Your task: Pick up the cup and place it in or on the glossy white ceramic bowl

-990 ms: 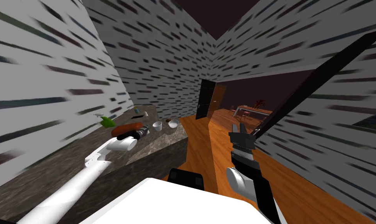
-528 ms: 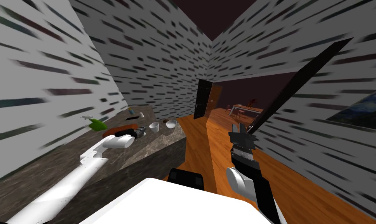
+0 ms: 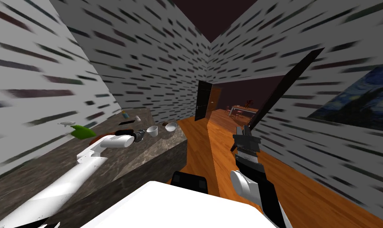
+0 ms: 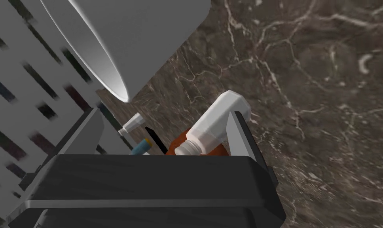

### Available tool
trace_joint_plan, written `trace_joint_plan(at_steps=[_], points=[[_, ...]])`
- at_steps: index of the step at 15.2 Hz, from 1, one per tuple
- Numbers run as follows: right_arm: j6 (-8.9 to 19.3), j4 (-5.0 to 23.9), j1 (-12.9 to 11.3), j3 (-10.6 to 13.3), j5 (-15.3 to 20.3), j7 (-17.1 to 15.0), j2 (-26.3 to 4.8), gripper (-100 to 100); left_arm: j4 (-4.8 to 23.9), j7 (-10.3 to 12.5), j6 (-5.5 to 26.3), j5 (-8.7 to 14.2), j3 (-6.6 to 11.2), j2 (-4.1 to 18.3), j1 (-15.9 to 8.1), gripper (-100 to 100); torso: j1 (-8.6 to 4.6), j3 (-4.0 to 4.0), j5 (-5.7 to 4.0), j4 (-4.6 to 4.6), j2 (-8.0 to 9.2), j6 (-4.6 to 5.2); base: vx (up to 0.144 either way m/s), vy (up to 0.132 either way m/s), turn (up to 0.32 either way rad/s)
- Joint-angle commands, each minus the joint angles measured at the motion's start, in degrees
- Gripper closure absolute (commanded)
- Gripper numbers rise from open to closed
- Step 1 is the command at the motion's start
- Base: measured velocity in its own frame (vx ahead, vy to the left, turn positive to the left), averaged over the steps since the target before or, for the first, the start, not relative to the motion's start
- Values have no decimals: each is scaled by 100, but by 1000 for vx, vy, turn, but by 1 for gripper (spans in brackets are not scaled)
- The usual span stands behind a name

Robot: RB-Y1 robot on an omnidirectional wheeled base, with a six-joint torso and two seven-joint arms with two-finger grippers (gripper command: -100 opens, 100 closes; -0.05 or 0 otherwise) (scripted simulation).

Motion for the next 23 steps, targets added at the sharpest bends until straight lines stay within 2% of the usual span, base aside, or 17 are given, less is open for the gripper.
trace_joint_plan(at_steps=[1, 4, 5, 7, 8, 11, 12, 14, 15, 17, 18, 20, 21, 22, 23], points=[[0, 0, 0, 0, 0, 0, 0, 0, 207, -12, 286, 182, 119, 175, -79, -100, 0, 0, 0, 0, 0, 0, -1, 3, -111], [0, 0, 0, 0, 0, 0, 0, 0, 207, -12, 536, 182, 119, 175, -79, -100, 7, 3, 2, 2, 6, 1, -8, 10, -85], [0, 0, 0, 0, 0, 0, 0, 0, 348, -5, 715, 317, 218, 309, -137, -100, 4, 2, 1, 1, 4, -1, 15, -15, -111], [0, 0, -1, 0, 0, 0, 0, 0, 348, -5, 920, 317, 218, 309, -137, -100, 0, 0, -1, 0, -1, 4, 2, 1, -144], [0, 0, 0, 0, 0, 0, 0, 0, 486, 2, 1055, 447, 313, 435, -192, -100, 3, 1, 0, 0, 1, 2, 10, -3, -226], [0, 0, 0, 0, 0, 0, 0, 0, 486, 2, 1290, 447, 313, 435, -192, -100, -2, -2, 0, -1, -3, 0, 12, -9, -75], [0, 0, 0, 0, 0, 0, 0, 0, 619, 9, 1482, 572, 402, 554, -243, -100, -1, -1, 0, 0, -1, -1, 16, -7, -189], [0, 0, 0, 0, 0, 0, 0, 0, 619, 9, 1646, 572, 402, 554, -243, -100, 1, -2, -1, -1, -3, 4, 2, 4, -104], [0, 0, 0, 0, 0, 0, 0, 0, 746, 15, 1812, 690, 487, 665, -291, -100, 2, 0, 0, 0, 0, 0, -1, 6, -81], [0, 0, 0, 0, 0, 0, 0, 0, 746, 15, 1985, 690, 487, 665, -291, -100, 5, 1, 1, 1, 2, 2, -1, 7, -95], [0, 0, 0, 0, 0, 0, 0, 0, 868, 21, 2129, 801, 565, 768, -335, -100, 4, 2, 1, 1, 2, 1, 4, 7, -147], [0, 0, 0, 0, 0, 0, 0, 0, 868, 21, 2306, 801, 565, 768, -335, -100, 4, 0, 0, 0, 0, 3, 3, 5, -104], [0, 0, 0, 0, 0, 0, 0, 0, 982, 27, 2453, 904, 638, 862, -375, -100, 4, 1, 1, 1, 1, 0, 2, 7, -106], [0, 0, 0, 0, 0, 0, 0, 0, 982, 27, 2577, 904, 638, 862, -375, -100, 4, 1, 0, 1, 2, 2, 5, 5, -106], [0, 0, 0, 0, 0, 0, 0, 0, 982, 27, 2607, 904, 638, 862, -375, -100, 4, 1, 1, 1, 1, 1, -1, 4, -35]])
